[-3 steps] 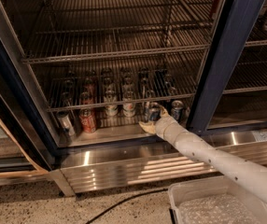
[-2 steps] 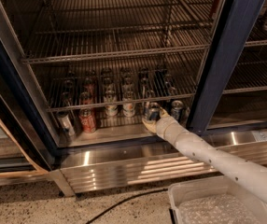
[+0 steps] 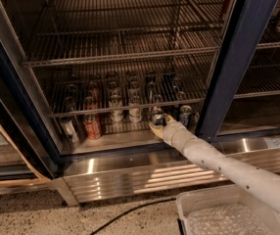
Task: Pick redbull can from bottom shelf of fridge
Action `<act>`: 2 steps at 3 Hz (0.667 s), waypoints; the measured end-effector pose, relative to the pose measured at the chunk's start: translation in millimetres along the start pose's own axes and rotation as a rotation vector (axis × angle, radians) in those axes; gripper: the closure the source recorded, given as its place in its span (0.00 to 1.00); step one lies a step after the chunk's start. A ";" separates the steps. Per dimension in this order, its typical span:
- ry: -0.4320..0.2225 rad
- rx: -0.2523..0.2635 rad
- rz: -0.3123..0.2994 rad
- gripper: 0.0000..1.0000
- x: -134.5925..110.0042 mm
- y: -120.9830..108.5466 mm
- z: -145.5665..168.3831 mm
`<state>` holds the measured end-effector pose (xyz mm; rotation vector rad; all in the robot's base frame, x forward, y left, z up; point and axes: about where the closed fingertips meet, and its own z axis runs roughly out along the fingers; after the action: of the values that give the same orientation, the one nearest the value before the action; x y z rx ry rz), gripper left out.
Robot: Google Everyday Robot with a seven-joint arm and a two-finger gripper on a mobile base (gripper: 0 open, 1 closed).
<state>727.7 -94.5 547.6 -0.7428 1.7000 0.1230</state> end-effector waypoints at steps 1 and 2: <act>0.000 0.000 0.000 1.00 0.0 0.1 0.0; 0.000 0.000 0.000 1.00 -0.1 0.1 0.0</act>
Offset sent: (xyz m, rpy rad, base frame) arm 0.0000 0.0000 0.0000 0.0000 0.0000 0.0000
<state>727.7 -94.3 547.6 -0.7428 1.6997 0.1234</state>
